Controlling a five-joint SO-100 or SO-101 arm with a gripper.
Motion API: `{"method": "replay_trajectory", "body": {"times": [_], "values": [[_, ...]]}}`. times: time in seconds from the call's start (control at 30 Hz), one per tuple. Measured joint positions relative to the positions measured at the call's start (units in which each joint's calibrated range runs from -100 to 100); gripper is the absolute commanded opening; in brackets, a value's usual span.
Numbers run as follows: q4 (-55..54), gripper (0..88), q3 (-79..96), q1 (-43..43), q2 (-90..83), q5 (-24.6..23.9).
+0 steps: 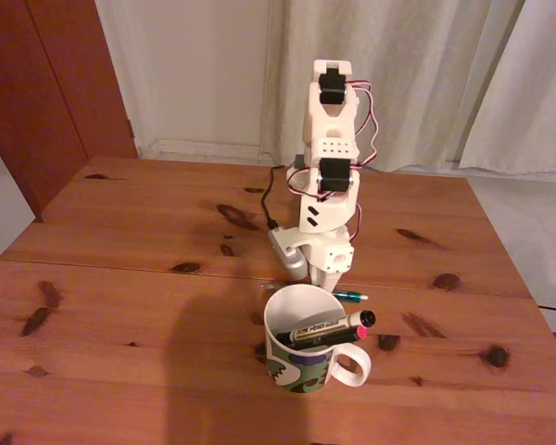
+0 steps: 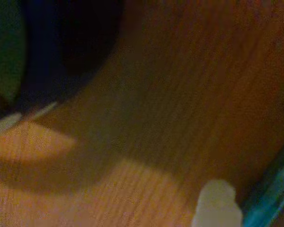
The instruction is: Clean up the desk and place the pens and markers into the cup
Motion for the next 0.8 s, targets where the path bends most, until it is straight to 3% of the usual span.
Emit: {"method": "replay_trajectory", "body": {"times": [0.23,0.4,0.8], "values": [[0.0,14.4,-0.3,0.0,0.5,0.1],[0.0,0.0,-0.3,0.0,0.7,0.1],[-0.1,1.0,-0.3,0.0,0.9,0.1]]}}
